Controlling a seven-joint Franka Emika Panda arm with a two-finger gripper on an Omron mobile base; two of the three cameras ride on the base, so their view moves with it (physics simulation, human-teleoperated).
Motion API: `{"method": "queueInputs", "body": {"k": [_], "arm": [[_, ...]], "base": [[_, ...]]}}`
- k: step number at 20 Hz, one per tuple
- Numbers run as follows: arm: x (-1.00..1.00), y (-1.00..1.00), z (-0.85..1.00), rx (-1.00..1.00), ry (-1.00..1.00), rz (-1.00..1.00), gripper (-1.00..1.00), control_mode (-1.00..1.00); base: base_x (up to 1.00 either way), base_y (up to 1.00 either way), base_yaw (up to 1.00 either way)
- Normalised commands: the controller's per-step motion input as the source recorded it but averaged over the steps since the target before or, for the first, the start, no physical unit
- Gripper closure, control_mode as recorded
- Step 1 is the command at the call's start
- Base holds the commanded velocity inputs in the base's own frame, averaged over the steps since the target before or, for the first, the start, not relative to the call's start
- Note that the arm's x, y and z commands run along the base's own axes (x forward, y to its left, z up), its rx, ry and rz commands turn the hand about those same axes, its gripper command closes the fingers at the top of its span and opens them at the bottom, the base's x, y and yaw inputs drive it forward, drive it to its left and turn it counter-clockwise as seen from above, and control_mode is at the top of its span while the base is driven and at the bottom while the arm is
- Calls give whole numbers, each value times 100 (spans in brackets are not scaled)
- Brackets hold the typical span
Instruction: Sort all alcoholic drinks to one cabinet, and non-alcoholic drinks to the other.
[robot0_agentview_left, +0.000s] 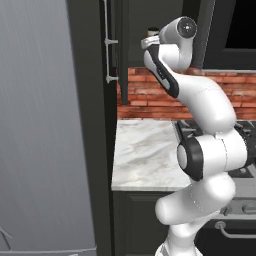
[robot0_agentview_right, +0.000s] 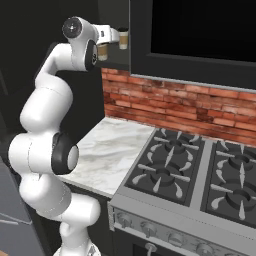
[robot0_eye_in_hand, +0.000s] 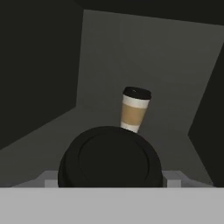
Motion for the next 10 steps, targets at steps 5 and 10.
{"method": "queueInputs", "body": {"k": [5,10], "arm": [[33,1,0,0,2,0,100,-100],[33,4,-2,0,2,0,100,-100]], "base": [[0,0,0],[0,0,0]]}}
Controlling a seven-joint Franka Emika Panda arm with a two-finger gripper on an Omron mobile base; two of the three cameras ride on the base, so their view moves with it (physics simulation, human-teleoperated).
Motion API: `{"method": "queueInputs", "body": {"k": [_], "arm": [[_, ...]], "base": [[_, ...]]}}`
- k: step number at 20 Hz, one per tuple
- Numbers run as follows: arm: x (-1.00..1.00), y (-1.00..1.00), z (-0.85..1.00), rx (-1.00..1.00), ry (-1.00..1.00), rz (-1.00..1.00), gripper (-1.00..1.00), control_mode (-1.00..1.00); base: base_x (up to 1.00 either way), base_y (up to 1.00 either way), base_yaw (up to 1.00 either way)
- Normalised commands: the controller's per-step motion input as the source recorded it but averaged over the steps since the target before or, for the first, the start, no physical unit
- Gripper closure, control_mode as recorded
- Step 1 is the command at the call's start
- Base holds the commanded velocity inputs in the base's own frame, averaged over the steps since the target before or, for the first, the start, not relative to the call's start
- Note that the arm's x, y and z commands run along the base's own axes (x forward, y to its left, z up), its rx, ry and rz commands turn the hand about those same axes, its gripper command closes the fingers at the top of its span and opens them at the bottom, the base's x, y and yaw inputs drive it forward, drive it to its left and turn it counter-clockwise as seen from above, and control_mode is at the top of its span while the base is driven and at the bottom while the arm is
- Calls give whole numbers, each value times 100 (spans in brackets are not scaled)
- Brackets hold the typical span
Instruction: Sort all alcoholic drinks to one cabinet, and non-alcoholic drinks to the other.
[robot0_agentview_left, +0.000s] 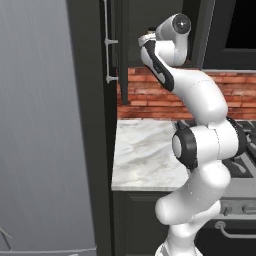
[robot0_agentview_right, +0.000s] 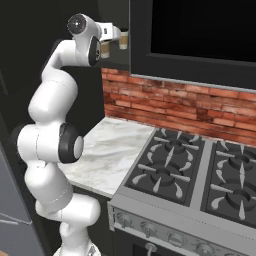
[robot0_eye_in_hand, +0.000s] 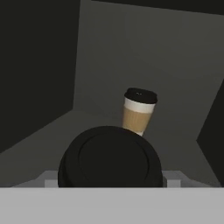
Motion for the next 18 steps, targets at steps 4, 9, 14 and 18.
{"method": "queueInputs", "body": {"k": [4,9,14,18], "arm": [[33,5,-3,0,0,0,100,-100],[34,4,-4,0,0,0,100,-100],[35,0,-6,0,0,0,100,-100],[34,0,-10,0,0,0,100,-100]], "base": [[0,0,0],[0,0,0],[0,0,0],[0,0,0]]}}
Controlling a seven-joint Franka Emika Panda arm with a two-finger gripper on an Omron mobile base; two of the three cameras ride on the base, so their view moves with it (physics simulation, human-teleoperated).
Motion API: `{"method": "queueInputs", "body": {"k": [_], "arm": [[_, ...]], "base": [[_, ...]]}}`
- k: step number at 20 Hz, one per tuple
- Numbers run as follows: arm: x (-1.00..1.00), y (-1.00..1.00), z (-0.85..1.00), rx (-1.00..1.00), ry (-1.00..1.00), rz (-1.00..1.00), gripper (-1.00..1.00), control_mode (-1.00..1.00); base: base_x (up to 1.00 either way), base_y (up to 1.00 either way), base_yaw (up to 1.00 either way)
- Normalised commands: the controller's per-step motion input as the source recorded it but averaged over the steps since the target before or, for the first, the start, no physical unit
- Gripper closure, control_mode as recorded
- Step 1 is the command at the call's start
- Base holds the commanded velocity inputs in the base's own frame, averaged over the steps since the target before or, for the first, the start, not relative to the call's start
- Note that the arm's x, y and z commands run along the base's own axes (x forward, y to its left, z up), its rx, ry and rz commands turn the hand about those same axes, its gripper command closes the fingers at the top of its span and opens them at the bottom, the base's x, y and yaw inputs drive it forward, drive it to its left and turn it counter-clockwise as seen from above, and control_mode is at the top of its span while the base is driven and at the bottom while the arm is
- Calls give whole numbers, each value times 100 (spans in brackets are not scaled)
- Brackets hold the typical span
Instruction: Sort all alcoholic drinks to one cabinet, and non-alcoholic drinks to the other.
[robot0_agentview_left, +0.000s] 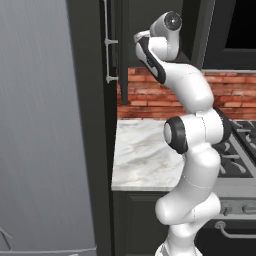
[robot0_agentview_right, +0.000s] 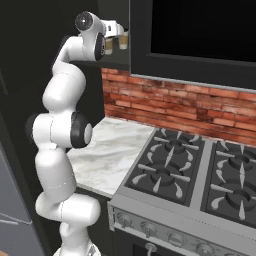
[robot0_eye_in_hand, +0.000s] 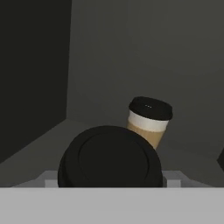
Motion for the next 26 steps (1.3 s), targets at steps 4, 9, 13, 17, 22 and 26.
{"method": "queueInputs", "body": {"k": [4,9,13,17,22,26], "arm": [[26,0,-23,0,1,0,100,-100],[25,0,-34,0,3,0,100,-100],[20,0,-37,0,1,0,100,-100],[18,0,-34,0,0,0,100,-100],[11,0,-18,0,0,0,100,-100],[7,0,-13,0,0,0,100,-100]], "base": [[0,0,0],[0,0,0],[0,0,0],[0,0,0],[0,0,0],[0,0,0]]}}
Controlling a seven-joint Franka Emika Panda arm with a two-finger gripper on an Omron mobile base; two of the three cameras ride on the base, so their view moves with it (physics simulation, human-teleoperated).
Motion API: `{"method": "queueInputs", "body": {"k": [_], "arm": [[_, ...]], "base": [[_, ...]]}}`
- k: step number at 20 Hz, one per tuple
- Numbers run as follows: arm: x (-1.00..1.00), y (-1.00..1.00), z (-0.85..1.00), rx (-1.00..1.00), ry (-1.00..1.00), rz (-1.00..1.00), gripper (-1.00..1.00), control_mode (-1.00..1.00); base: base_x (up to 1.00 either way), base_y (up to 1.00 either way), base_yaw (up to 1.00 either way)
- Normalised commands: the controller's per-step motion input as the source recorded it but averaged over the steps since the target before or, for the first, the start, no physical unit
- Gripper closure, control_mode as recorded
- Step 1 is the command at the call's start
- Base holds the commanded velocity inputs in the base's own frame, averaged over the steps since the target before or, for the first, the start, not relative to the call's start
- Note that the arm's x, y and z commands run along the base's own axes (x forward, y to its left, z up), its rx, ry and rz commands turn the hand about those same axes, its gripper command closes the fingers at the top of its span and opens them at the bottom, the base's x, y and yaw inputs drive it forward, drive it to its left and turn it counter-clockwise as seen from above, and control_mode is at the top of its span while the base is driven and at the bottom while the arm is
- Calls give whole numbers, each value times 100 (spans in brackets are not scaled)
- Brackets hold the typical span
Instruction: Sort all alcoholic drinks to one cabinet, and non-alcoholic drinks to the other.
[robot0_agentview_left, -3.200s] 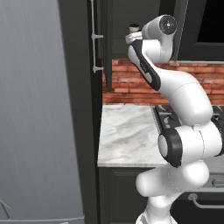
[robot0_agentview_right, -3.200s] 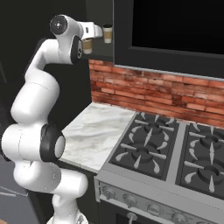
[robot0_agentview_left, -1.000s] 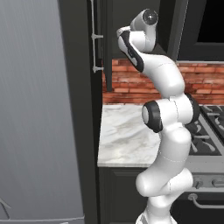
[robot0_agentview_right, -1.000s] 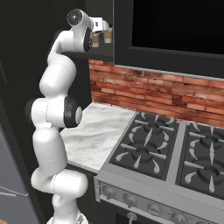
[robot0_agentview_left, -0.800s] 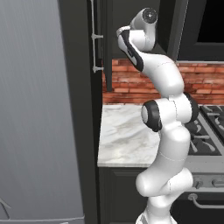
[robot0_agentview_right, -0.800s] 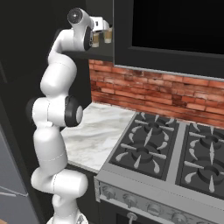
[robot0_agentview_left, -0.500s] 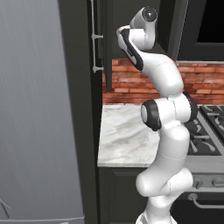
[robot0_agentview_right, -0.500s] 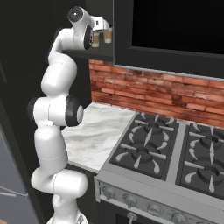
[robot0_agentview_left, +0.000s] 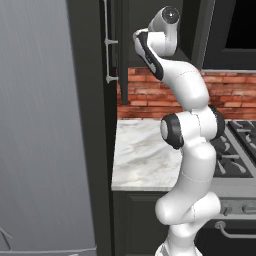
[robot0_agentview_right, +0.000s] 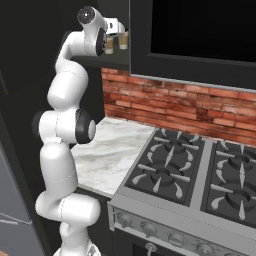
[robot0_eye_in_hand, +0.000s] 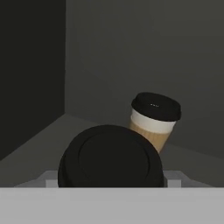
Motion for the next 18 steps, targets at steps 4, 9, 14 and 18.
{"method": "queueInputs", "body": {"k": [4,9,14,18], "arm": [[6,0,-15,0,0,0,-100,-100],[1,0,-17,2,0,0,-100,-100],[0,0,-13,2,0,-1,-100,-100],[2,0,-13,2,0,0,-100,-100]], "base": [[0,0,0],[0,0,0],[0,0,0],[0,0,0]]}}
